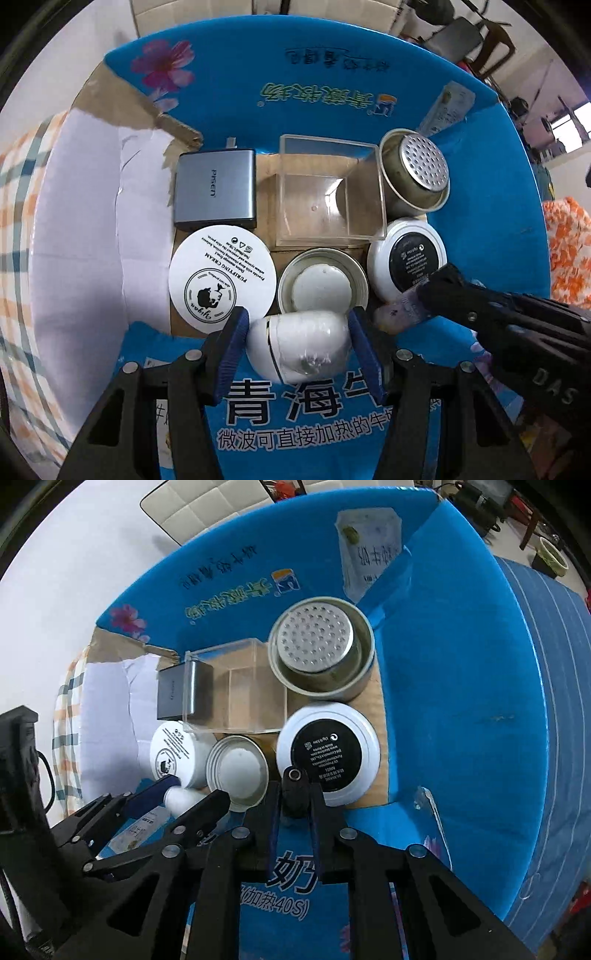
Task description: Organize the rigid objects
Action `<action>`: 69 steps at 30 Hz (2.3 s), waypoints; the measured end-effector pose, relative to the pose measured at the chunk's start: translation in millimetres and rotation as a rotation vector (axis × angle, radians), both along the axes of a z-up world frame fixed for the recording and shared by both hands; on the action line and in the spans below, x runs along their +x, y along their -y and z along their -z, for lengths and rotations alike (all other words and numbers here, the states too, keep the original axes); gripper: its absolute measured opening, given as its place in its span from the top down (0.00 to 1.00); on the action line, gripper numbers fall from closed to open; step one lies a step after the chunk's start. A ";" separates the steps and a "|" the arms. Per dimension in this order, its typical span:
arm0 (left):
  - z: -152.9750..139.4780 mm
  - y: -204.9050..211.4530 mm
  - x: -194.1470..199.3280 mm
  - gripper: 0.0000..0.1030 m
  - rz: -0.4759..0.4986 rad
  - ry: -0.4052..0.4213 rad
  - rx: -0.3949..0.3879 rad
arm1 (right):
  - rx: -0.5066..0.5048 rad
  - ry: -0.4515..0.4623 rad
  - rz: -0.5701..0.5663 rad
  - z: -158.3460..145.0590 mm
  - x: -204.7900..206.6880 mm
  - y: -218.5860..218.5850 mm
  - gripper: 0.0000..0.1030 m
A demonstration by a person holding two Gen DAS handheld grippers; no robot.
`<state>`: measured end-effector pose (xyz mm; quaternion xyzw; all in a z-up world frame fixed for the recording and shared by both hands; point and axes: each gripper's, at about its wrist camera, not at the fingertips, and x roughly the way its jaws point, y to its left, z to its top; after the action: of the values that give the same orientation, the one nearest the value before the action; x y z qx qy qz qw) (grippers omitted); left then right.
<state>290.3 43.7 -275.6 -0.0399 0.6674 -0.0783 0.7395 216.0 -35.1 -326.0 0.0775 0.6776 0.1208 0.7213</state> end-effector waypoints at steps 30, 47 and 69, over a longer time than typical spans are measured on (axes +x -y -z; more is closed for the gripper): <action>-29.9 -33.2 -46.0 0.00 -0.097 0.081 0.159 | -0.318 0.208 -0.034 -37.2 -32.3 -3.2 0.00; -80.4 -43.3 -52.9 0.00 -0.128 0.143 0.179 | -0.308 0.256 0.002 -92.5 -57.2 5.5 0.00; -263.7 -17.9 -140.5 0.00 -0.127 0.339 0.141 | -0.122 0.426 0.028 -298.6 -174.3 37.8 0.00</action>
<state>149.9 61.6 -11.9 -0.0160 0.5333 0.0098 0.8457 41.7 -72.9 -27.4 0.0156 0.5148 0.0832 0.8531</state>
